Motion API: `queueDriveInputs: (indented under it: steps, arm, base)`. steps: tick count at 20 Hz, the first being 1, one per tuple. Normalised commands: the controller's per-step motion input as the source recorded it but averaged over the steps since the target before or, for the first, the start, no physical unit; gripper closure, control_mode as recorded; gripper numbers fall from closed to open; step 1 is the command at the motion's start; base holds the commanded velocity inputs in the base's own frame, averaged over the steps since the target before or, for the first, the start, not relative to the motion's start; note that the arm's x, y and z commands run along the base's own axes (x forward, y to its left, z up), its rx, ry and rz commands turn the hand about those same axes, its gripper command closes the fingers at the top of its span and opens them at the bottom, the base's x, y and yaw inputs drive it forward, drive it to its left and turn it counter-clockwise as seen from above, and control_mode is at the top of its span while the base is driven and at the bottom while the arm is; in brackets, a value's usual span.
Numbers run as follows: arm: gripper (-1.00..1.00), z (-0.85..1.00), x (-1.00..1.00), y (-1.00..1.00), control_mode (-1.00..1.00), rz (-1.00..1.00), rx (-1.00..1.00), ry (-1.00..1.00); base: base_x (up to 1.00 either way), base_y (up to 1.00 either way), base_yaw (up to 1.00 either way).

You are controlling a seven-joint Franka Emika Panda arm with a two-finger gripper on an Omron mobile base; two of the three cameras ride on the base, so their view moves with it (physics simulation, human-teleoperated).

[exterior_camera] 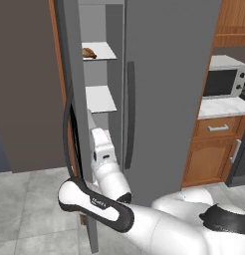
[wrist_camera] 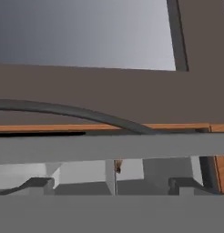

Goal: There's a chicken drumstick in the fridge that needs to be moved to the freezer for freezing. Pick up the chicken drumstick from the fridge, place it on any shelf in the freezer, and close the fridge and freezer doors when done.

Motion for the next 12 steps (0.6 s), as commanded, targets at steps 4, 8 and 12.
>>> queueDriveInputs:
  steps: [4,8,12]
  arm:
    - [-1.0,-0.04,-0.13,0.96,-1.0,-0.29,-0.43,0.03]
    - [-1.0,-0.06,-0.05,0.89,-1.0,-0.28,-0.37,0.05]
    - [-1.0,-0.08,-0.36,0.73,-1.0,-0.23,-0.16,0.06]
  base:
    - [0.0,0.0,0.0]
    - [0.0,0.0,0.0]
    - [0.0,0.0,0.0]
